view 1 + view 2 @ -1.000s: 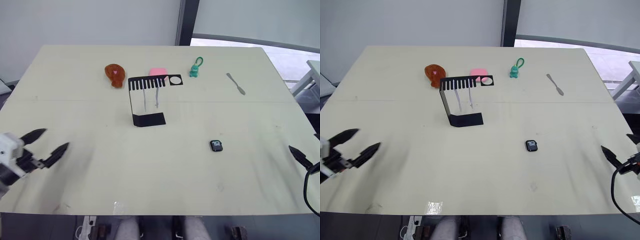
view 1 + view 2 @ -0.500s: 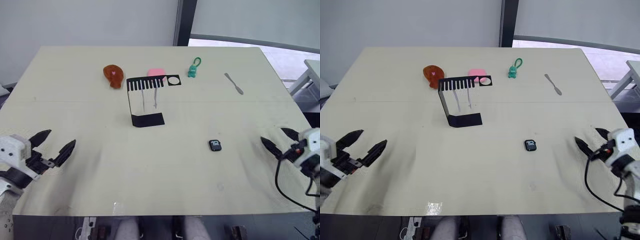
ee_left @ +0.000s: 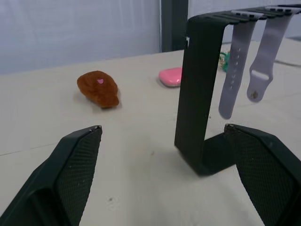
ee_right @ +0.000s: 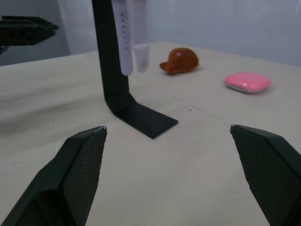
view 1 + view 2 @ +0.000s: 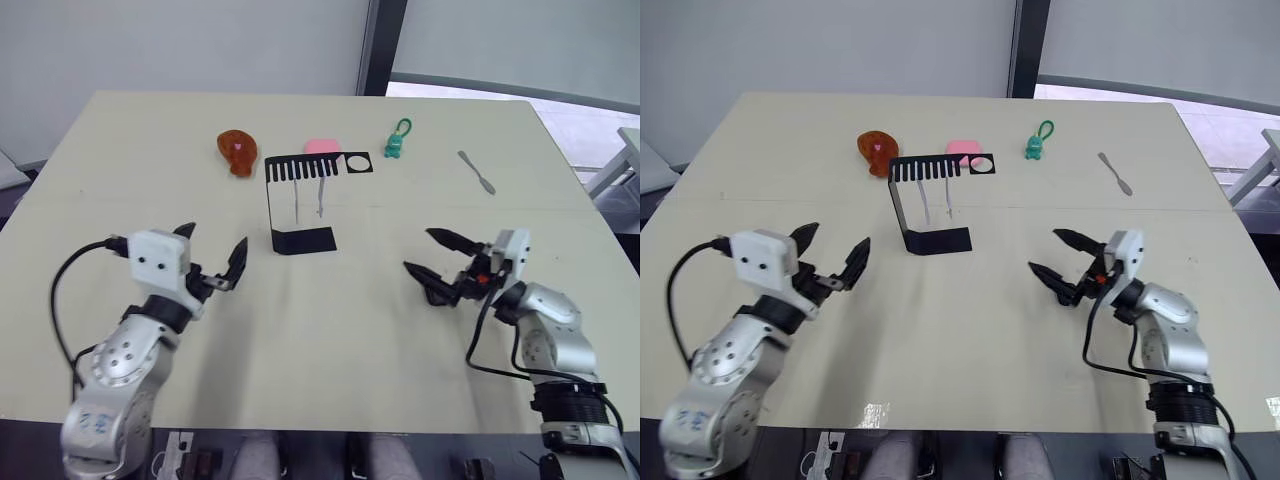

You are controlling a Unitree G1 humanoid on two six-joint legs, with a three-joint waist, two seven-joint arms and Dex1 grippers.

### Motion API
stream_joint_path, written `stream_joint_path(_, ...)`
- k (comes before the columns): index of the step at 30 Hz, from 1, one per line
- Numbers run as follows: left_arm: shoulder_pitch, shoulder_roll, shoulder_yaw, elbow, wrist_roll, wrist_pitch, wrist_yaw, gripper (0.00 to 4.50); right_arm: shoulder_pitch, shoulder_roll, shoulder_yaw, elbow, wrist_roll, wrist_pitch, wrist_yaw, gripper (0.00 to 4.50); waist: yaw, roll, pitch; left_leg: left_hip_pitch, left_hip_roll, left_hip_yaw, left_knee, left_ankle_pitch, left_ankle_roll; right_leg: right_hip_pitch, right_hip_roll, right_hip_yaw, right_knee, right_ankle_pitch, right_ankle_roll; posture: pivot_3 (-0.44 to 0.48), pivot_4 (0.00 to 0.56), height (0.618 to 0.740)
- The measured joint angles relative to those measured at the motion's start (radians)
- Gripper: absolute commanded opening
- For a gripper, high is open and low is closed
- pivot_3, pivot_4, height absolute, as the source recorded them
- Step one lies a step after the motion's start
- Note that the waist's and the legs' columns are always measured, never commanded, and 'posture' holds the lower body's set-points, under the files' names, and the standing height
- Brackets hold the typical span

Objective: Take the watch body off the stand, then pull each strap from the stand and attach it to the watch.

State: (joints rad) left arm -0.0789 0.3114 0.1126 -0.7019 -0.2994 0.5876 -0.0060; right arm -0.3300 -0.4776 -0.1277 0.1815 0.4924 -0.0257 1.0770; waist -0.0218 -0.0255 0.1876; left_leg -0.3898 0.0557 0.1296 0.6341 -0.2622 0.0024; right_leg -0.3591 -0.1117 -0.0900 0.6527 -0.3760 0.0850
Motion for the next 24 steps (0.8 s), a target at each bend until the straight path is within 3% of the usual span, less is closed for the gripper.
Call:
stream_joint_path(6,-0.066,-0.074,-0.104,0.136,0.110,-0.057,0.034,4.50,0.001,0.006,0.005,-0.003,-0.001,0.001,0.001,4.46,-0.004,0.000,0.000,0.000,0.000,0.001,0.000,0.000,0.000,0.000,0.001,0.000,0.000,0.000,0.000,0.000,0.150,0.740)
stream_joint_path(14,-0.199,-0.184,-0.135,0.325,0.218,-0.143,0.090,4.50,-0.007,0.020,0.038,0.000,-0.022,-0.063,0.041,4.46,-0.001,0.000,0.000,0.000,0.000,0.001,0.002,-0.001,0.001,0.000,0.000,0.000,0.000,0.000,0.000,0.000,0.150,0.740)
stream_joint_path(24,-0.250,-0.244,-0.121,0.386,0.274,-0.154,0.132,4.50,-0.004,0.020,0.044,-0.001,-0.041,-0.090,0.044,4.46,-0.001,0.000,0.000,-0.001,0.001,0.001,0.003,-0.001,0.001,0.000,0.000,-0.001,0.000,0.000,0.000,0.000,0.150,0.740)
